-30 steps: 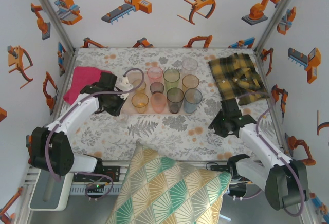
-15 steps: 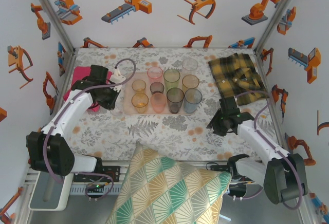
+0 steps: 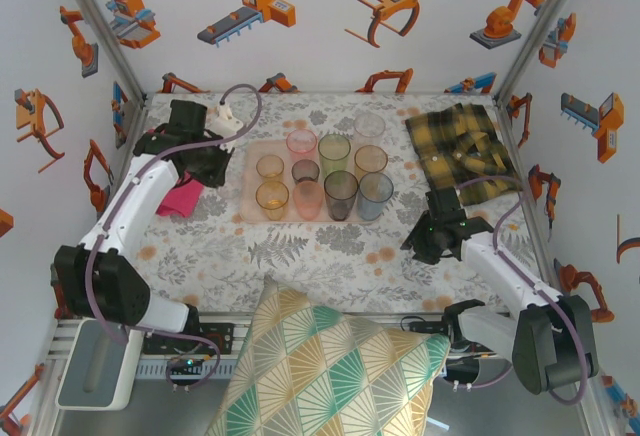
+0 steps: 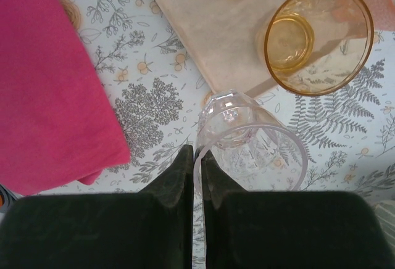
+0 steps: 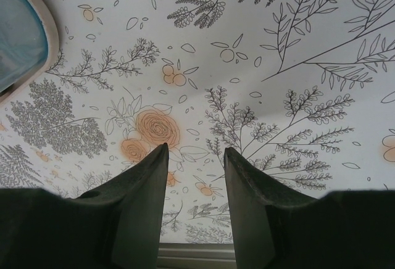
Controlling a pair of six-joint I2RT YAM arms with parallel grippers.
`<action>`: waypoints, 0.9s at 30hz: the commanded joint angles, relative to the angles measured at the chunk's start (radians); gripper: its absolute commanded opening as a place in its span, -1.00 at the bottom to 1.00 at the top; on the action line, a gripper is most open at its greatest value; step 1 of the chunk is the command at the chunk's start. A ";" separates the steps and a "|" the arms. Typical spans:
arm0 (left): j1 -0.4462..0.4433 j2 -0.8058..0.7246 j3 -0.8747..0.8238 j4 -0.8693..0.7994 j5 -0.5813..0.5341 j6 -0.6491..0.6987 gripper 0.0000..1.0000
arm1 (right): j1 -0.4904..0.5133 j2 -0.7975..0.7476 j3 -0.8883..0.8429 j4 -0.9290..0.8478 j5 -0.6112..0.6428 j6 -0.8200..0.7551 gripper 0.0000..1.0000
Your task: Place the glasses into the tray
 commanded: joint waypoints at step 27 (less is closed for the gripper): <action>0.012 0.474 0.628 -0.077 0.085 -0.070 -0.86 | -0.007 -0.094 -0.011 -0.055 0.073 -0.030 -0.17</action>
